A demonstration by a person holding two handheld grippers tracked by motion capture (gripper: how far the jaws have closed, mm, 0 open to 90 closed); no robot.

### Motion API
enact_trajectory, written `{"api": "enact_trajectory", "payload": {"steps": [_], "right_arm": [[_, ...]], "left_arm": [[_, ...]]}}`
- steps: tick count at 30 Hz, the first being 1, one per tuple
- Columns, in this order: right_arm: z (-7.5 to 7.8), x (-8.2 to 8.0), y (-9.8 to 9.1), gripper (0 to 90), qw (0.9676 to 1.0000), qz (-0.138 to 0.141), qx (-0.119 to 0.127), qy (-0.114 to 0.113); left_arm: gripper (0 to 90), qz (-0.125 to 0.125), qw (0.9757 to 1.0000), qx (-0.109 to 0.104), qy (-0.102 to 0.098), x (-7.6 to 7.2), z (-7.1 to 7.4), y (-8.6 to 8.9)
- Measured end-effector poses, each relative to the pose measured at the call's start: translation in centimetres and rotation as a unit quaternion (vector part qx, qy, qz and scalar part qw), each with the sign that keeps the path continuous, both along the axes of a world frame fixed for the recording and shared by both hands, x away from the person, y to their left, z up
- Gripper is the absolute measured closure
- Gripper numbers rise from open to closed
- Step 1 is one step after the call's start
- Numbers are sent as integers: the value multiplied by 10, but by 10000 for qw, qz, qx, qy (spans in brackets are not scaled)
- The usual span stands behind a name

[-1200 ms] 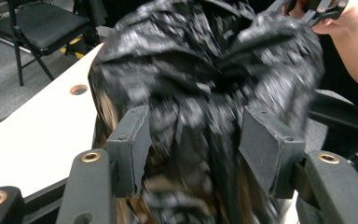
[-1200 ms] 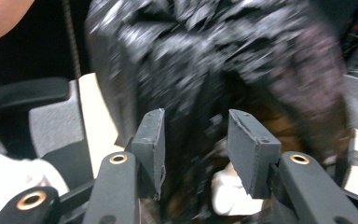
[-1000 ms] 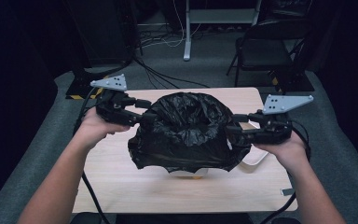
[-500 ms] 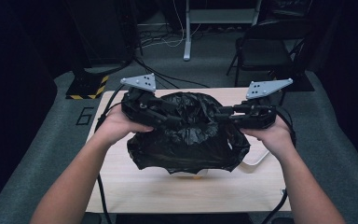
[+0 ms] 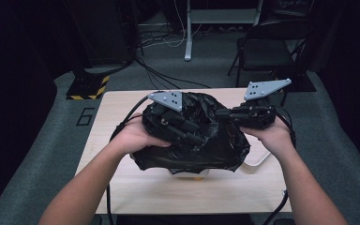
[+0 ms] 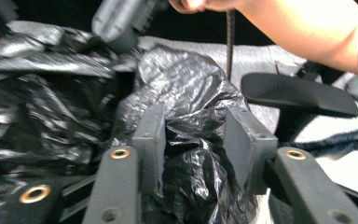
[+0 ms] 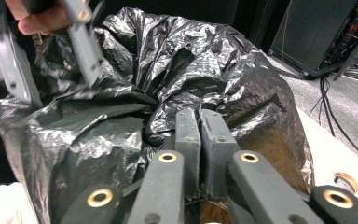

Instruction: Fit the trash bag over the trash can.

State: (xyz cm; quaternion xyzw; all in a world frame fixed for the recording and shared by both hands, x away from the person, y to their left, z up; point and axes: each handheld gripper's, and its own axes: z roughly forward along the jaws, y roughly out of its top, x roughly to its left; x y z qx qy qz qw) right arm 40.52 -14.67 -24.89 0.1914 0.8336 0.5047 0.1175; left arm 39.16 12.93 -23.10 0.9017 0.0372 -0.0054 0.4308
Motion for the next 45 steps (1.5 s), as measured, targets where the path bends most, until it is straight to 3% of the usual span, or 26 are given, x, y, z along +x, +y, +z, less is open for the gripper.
{"api": "enact_trajectory", "payload": {"steps": [4, 7, 16, 19, 24, 26, 28, 31, 35, 37, 41, 42, 43, 44, 45], "right_arm": [[0, 5, -2, 891, 9999, -120, -24, -14], [0, 10, -4, 897, 9997, -256, 7, -20], [-7, 37, -5, 900, 9977, -679, 24, 70], [-10, 46, -7, 900, 9960, -884, -99, 73], [-18, 54, -8, 900, 9942, -1048, -159, 160], [-19, 55, -10, 898, 9944, -1030, -78, 210], [-19, 52, -12, 846, 9948, -998, -56, 194], [-14, 44, -17, 690, 9944, -1045, 14, 172], [-5, 26, -25, 610, 9953, -968, 74, 31], [-2, 14, -27, 579, 9962, -866, 125, 16], [-1, -14, -26, 527, 9990, -330, 310, -52], [-1, -14, -26, 527, 9990, -330, 310, -52], [-2, -21, -24, 516, 9991, -188, 369, -27], [-6, -33, -22, 486, 9986, 140, 513, 46], [-9, -36, -20, 471, 9981, 245, 553, 124]], "left_arm": [[793, -165, 9995, 217, -185, -1, -4, 0], [865, -242, 9987, 377, -256, -1, -7, 0], [890, -359, 9986, 381, -94, 1, -9, 8], [892, -410, 9985, 359, 42, 3, -10, 12], [892, -430, 9983, 363, 142, 5, -10, 18], [891, -459, 9981, 357, 195, 7, -10, 19], [881, -447, 9984, 303, 150, 7, -8, 20], [751, -267, 9995, 128, 101, 8, -2, 24], [554, -96, 9999, -84, 53, 12, 11, 32], [504, 12, 9998, -177, 30, 14, 15, 35], [466, 340, 9991, -251, -12, 28, 21, 31], [465, 340, 9991, -251, -12, 28, 21, 31], [465, 501, 9983, -282, 43, 35, 22, 26], [453, 585, 9978, -306, 104, 40, 22, 22], [453, 655, 9972, -321, 145, 47, 22, 14]]}}
